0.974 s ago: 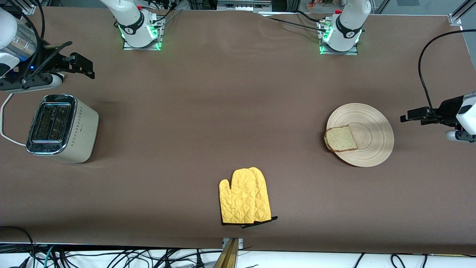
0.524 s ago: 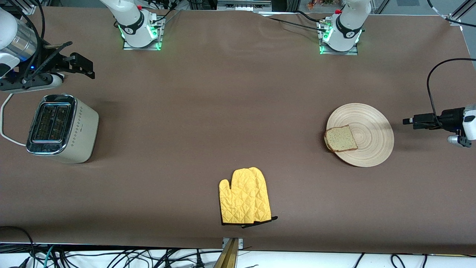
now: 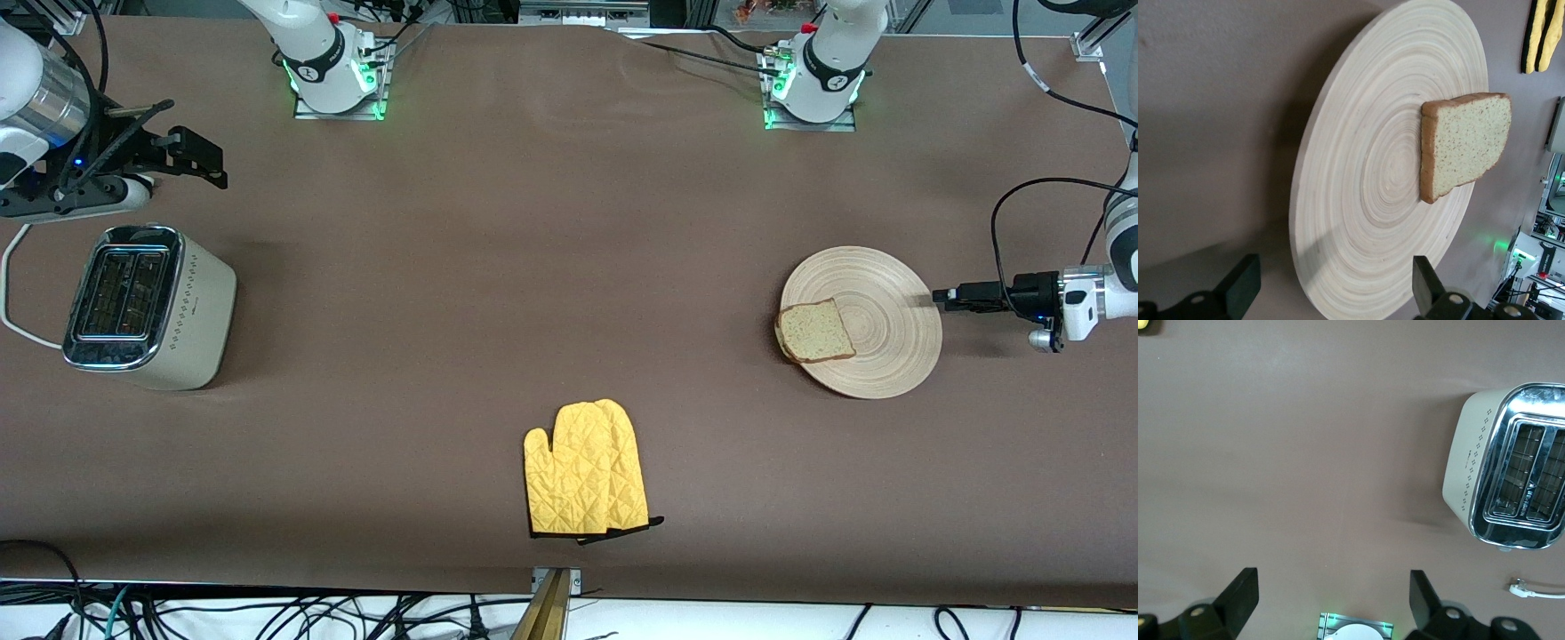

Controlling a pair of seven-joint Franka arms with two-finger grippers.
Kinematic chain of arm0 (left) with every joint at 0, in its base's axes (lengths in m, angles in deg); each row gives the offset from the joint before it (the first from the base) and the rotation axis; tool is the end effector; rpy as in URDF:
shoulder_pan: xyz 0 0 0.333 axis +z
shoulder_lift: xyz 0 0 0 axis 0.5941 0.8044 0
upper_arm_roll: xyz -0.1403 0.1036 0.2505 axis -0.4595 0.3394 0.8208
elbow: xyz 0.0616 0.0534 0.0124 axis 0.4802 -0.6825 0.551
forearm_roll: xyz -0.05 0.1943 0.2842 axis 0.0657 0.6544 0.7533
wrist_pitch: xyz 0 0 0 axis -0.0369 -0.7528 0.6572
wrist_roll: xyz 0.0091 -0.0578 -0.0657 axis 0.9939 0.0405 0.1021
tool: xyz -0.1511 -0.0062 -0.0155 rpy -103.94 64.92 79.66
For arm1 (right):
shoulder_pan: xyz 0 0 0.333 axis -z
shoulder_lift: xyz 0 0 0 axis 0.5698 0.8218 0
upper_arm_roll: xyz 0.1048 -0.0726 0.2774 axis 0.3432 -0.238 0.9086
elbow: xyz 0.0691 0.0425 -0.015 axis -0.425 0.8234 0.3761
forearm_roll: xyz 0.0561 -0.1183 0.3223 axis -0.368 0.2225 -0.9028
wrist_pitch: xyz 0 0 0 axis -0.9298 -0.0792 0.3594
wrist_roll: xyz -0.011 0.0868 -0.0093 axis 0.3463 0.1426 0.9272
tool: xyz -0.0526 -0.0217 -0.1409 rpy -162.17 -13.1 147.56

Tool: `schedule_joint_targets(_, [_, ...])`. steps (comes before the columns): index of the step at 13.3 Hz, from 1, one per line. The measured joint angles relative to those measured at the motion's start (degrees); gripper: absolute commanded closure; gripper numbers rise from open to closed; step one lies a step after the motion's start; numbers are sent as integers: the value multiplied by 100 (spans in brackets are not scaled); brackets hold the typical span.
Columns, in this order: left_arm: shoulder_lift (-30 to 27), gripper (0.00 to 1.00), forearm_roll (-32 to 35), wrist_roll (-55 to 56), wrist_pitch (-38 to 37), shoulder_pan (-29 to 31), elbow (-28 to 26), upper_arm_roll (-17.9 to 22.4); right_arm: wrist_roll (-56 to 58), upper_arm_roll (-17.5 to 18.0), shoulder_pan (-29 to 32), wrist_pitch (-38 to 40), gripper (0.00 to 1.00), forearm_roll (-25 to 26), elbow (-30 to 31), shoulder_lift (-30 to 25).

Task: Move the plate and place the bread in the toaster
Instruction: 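Reach the left gripper to the wooden plate rim and grip it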

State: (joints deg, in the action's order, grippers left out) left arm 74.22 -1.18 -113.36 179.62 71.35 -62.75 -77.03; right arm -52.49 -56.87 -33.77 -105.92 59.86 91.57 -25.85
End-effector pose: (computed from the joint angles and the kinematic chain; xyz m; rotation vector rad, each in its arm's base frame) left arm 0.4889 0.2276 0.1630 2.3083 0.0343 -0.2006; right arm 0.4811 0.0614 0.5480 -3.0947 -0.2035 0.2012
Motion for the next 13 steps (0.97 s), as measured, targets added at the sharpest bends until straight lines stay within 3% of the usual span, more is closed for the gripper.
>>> schedule_joint_targets(2, [108, 0, -349, -169, 72, 26, 2, 0, 0, 0, 0, 0, 0, 0, 1, 1])
schedule_joint_targets(4, [201, 10, -634, -246, 236, 25, 4, -15, 0, 0, 0, 0, 0, 0, 2, 2])
schedule_joint_targets(7, [299, 38, -674, -312, 390, 25, 12, -31, 0, 0, 0, 0, 0, 0, 3, 3])
schedule_joint_targets(10, [456, 80, -706, -341, 403, 26, 23, -46, 0, 0, 0, 0, 0, 0, 4, 3])
schedule_joint_targets(12, [482, 97, -707, -352, 403, 25, 26, -60, 0, 0, 0, 0, 0, 0, 4, 3])
schedule_joint_targets(13, [494, 100, -707, -355, 403, 23, 26, -69, 0, 0, 0, 0, 0, 0, 4, 3])
